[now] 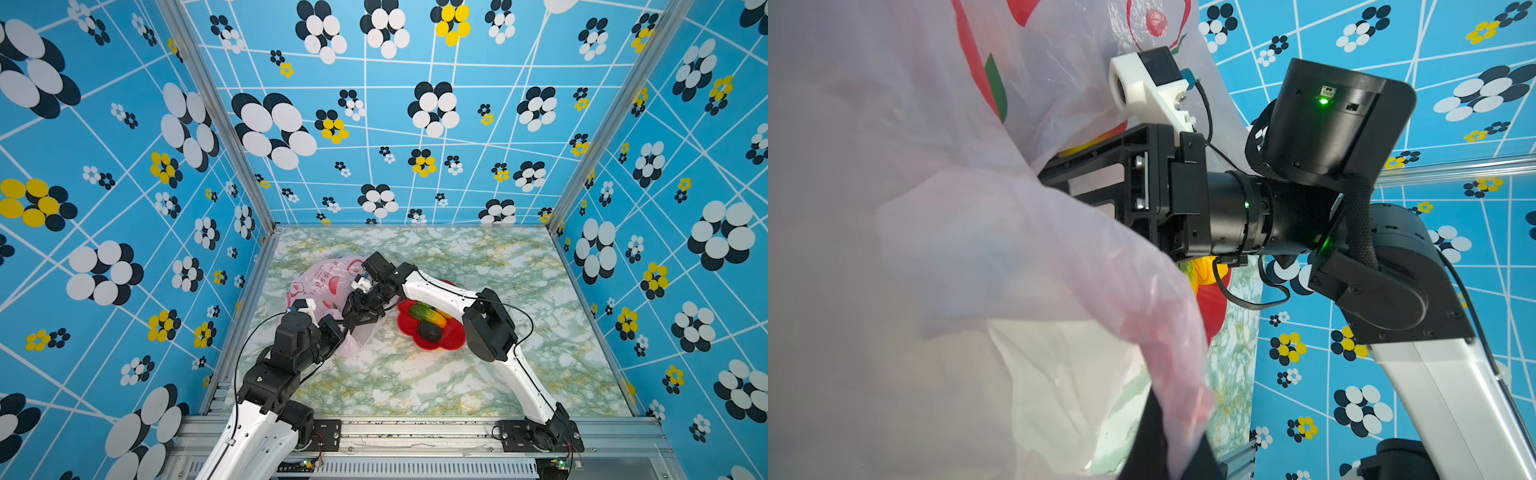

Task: Place the fruits into the plastic bag
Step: 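Lower the avocado into the bag opening and open the right gripper, then withdraw the right gripper from the bag back over the bowl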

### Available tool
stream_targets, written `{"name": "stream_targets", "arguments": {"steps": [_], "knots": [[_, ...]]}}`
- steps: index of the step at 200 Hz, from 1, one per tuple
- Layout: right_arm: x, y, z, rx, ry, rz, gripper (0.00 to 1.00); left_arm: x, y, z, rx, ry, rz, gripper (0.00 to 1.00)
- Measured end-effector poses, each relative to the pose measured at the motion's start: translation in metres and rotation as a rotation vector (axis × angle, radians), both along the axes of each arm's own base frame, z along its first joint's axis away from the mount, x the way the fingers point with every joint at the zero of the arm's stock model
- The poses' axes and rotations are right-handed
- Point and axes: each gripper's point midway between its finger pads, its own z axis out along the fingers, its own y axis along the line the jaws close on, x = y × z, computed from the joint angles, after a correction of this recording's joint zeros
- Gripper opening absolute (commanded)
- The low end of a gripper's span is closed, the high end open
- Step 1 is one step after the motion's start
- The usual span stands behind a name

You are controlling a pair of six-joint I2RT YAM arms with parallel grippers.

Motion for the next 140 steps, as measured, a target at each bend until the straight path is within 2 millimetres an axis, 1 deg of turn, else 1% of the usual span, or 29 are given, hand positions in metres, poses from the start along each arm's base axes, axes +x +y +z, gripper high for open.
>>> {"name": "stream_targets", "arguments": {"steps": [30, 61, 76, 93, 101, 140], "knots": [[-0.002, -0.003, -0.002, -0.009, -0.011, 0.018, 0.79, 0.001, 0.001, -0.001, -0.002, 0.007, 0.011, 0.0], [-0.002, -0.008, -0.006, -0.028, -0.042, 0.03, 0.82, 0.002, 0.003, -0.001, -0.007, 0.012, 0.029, 0.0], [-0.003, -0.013, -0.004, -0.041, -0.061, 0.034, 0.83, 0.002, 0.004, -0.002, -0.011, 0.016, 0.039, 0.0], [-0.003, -0.017, 0.005, -0.041, -0.098, 0.037, 0.84, 0.002, 0.005, -0.002, -0.015, 0.018, 0.047, 0.0], [-0.002, -0.019, 0.013, -0.037, -0.122, 0.038, 0.85, 0.002, 0.005, -0.002, -0.016, 0.018, 0.048, 0.0], [0.003, -0.026, 0.062, 0.0, -0.256, 0.036, 0.86, 0.002, 0.007, -0.002, -0.027, 0.02, 0.07, 0.0]]}}
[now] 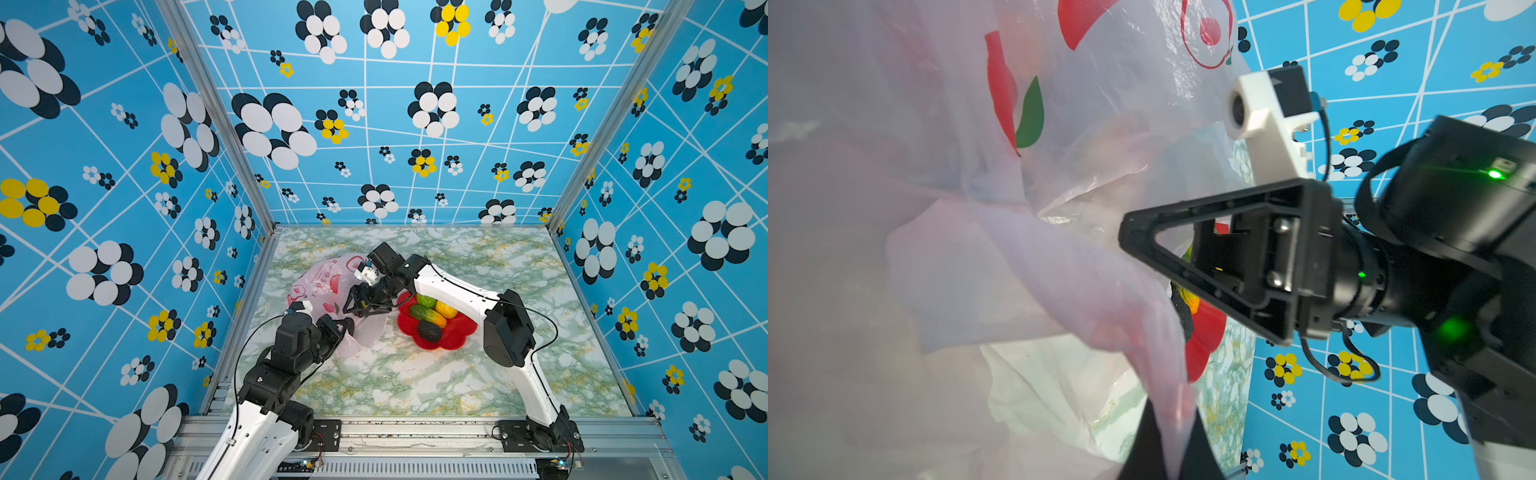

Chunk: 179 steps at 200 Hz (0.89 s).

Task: Place the fruits into the plastic bag
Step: 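Withdraw the right gripper from the bag back over the bowl, then lower the right gripper onto the second dark avocado and close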

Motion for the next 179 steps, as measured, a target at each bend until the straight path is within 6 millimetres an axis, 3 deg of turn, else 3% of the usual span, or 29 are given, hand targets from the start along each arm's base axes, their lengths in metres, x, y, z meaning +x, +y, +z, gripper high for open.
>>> {"name": "stream_targets", "arguments": {"steps": [29, 82, 109, 133, 157, 179], "knots": [[0.001, -0.01, 0.03, 0.019, -0.078, -0.011, 0.88, 0.0, 0.001, 0.002, -0.006, -0.008, 0.01, 0.0], [0.004, -0.038, 0.061, 0.0, -0.182, -0.053, 0.89, 0.0, 0.002, 0.0, -0.014, 0.002, 0.021, 0.0], [0.009, -0.067, 0.082, -0.006, -0.232, -0.113, 0.9, 0.0, 0.002, 0.0, -0.014, 0.002, 0.021, 0.0], [0.015, -0.109, 0.094, -0.051, -0.27, -0.2, 0.92, 0.0, 0.002, 0.0, -0.014, 0.001, 0.021, 0.0], [0.014, -0.157, 0.084, -0.136, -0.262, -0.285, 0.93, -0.001, 0.002, -0.005, -0.014, 0.004, 0.021, 0.0], [0.004, -0.2, 0.046, -0.284, -0.19, -0.33, 0.93, 0.0, 0.002, -0.008, -0.018, 0.008, 0.024, 0.0]]}}
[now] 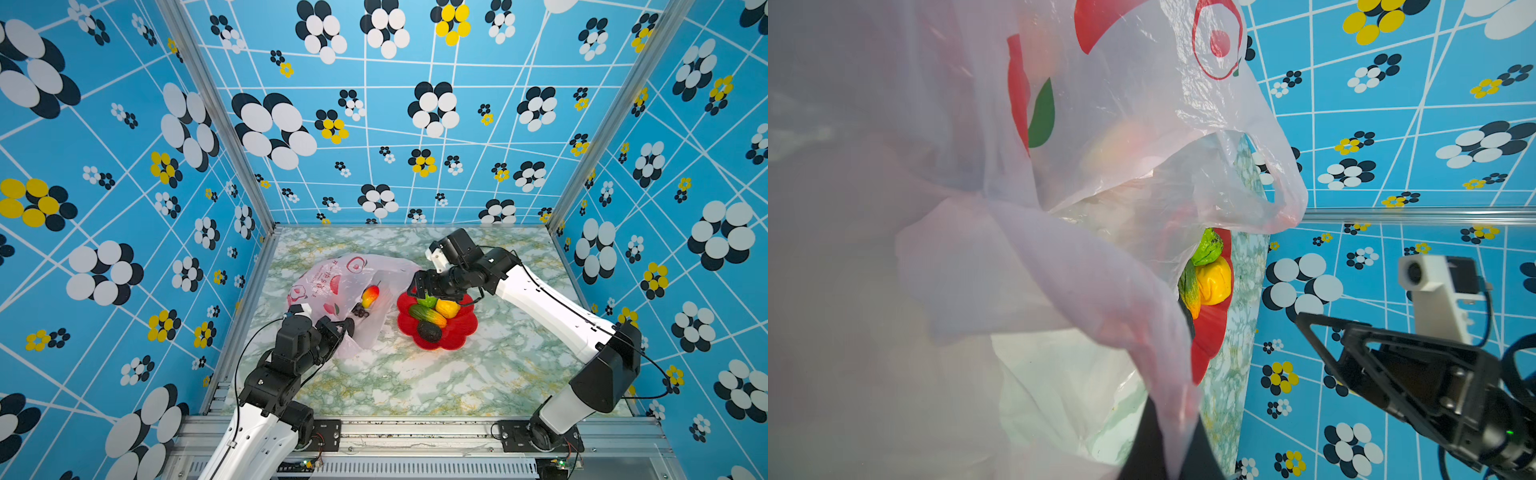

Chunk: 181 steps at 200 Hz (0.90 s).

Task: Place the fruits into the plastic bag
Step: 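Lower the right gripper onto the second dark avocado and close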

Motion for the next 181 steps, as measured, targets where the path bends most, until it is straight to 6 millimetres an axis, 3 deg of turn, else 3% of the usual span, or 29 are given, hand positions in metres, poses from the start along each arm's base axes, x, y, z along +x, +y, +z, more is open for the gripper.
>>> {"name": "stream_targets", "arguments": {"steps": [26, 54, 135, 181], "knots": [[-0.022, -0.031, -0.048, -0.149, 0.126, -0.012, 0.96, 0.002, -0.001, -0.002, -0.003, -0.001, 0.0, 0.0], [-0.039, -0.046, -0.078, -0.224, 0.214, -0.016, 0.99, 0.006, -0.003, -0.003, -0.006, 0.002, -0.002, 0.0], [-0.033, -0.038, -0.131, -0.301, 0.342, -0.047, 1.0, -0.002, -0.001, 0.003, -0.015, -0.022, -0.005, 0.0], [-0.025, -0.029, -0.139, -0.307, 0.343, -0.049, 0.99, -0.012, 0.003, 0.002, -0.012, -0.016, -0.004, 0.0]]}}
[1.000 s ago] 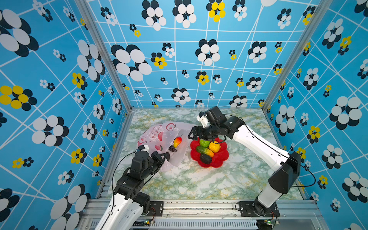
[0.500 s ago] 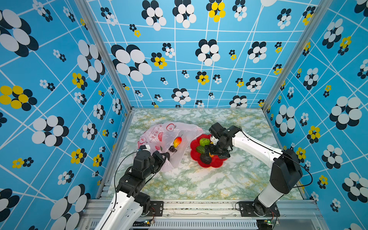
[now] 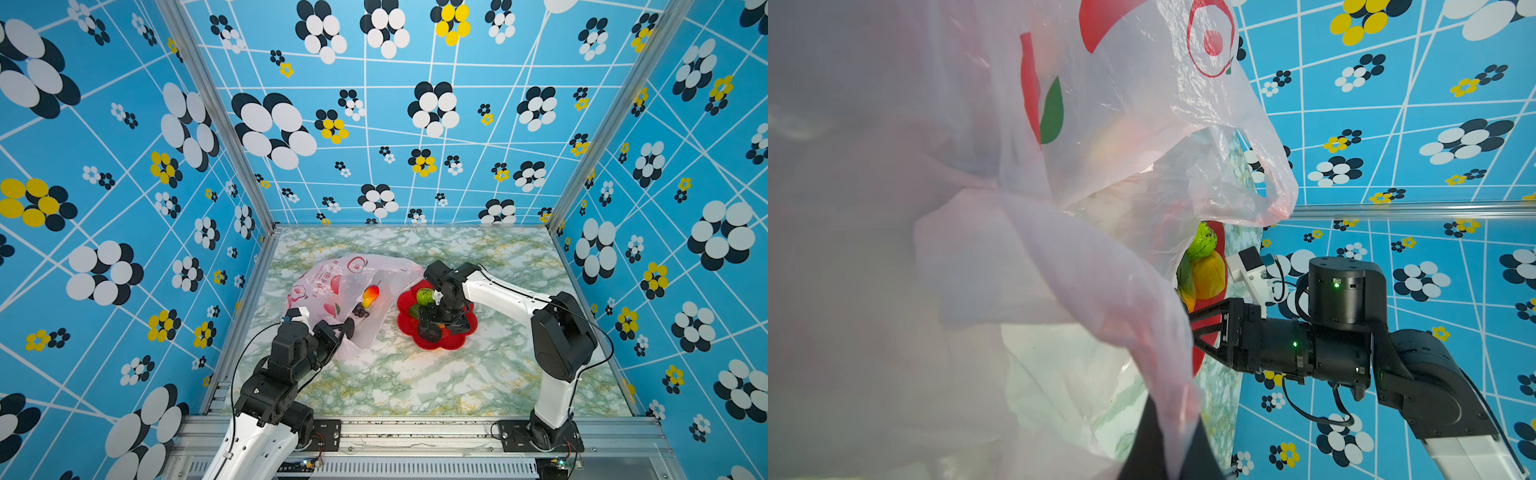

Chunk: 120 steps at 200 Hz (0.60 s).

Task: Place the fruits into the plastic bag
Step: 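Lower the right gripper onto the second dark avocado and close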

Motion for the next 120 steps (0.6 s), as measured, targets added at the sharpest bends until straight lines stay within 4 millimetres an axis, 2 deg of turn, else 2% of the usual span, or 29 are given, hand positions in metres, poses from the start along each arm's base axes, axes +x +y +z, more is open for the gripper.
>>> {"name": "stream_targets", "arguments": {"steps": [70, 90, 120], "knots": [[0.002, 0.013, -0.022, -0.03, 0.03, 0.01, 0.97, -0.006, 0.002, -0.009, 0.017, 0.036, 0.001, 0.0], [0.003, 0.013, -0.023, -0.032, 0.03, 0.001, 0.91, -0.007, 0.003, -0.01, 0.02, 0.044, 0.0, 0.0], [0.005, 0.015, -0.023, -0.025, 0.022, -0.008, 0.75, -0.007, 0.003, -0.011, 0.021, 0.047, 0.0, 0.0]]}}
